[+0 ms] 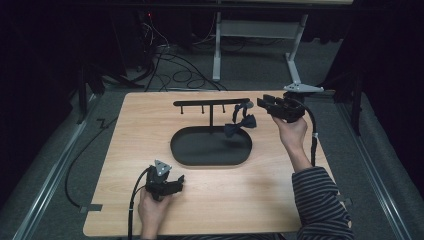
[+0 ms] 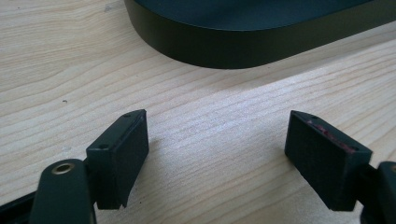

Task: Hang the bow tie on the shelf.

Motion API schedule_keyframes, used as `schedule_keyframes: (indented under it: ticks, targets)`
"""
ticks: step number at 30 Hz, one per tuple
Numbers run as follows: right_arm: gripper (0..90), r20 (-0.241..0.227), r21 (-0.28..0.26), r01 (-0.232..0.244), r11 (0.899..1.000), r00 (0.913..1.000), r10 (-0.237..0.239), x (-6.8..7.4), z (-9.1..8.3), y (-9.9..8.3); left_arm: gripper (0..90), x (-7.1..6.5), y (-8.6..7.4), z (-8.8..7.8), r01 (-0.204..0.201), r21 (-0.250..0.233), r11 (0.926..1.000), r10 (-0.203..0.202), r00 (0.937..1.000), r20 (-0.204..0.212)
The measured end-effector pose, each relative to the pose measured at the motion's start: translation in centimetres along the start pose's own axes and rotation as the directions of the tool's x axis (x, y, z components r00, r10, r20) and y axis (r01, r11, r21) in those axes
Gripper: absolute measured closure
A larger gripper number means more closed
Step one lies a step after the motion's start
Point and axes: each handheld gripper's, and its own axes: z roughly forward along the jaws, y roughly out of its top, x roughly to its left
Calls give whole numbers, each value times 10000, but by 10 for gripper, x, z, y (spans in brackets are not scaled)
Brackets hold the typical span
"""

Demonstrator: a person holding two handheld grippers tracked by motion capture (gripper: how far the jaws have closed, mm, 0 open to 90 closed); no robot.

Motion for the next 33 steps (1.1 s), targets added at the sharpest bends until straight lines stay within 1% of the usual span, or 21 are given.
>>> schedule_keyframes:
  ticks: [2,5,8,10,11,15,17,20,23,25,28,31,33]
  targets:
    - [609,-147,27,-201,9998,9997,202,0,-2,-1,220,0,0,0,1,-1,10000,-1,10000,1]
    - [596,-175,109,-172,9998,9997,174,-1,-2,-5,220,0,0,0,3,-3,10000,-3,10000,-2]
    - [592,-234,214,-278,9994,9993,283,-4,-2,-8,220,0,0,0,9,-2,10000,-9,10000,-3]
    - [592,-262,172,-339,9993,9991,344,-5,-4,-11,219,0,0,0,11,-3,10000,-11,10000,1]
    - [602,-229,65,-310,9995,9993,312,-6,-7,-15,220,0,0,0,13,-3,10000,-13,10000,1]
    - [615,-194,25,-199,9998,9996,199,-7,-13,-18,220,0,0,0,13,-4,10000,-13,10000,1]
    - [615,-188,-47,-238,9997,9995,237,-9,-16,-20,219,0,0,0,11,-4,10000,-11,10000,2]
    - [619,-166,35,-279,9996,9995,279,-10,-19,-22,219,0,0,0,14,-6,10000,-14,10000,1]
    - [647,65,-76,-101,9999,9999,102,-9,-24,-23,220,0,0,0,11,-1,10000,-11,10000,2]
    - [647,-45,-110,-300,9995,9995,299,-12,-29,-26,220,0,0,0,20,-11,10000,-20,10000,1]
    - [643,-34,-12,-391,9992,9992,391,-14,-31,-29,219,0,0,0,14,-6,10000,-14,10000,5]
    - [625,-302,139,-485,9987,9983,489,-16,-34,-33,219,0,0,0,17,-7,10000,-17,10000,4]
    - [624,-348,173,-390,9991,9986,396,-14,-36,-37,219,0,0,0,20,-8,10000,-20,10000,7]
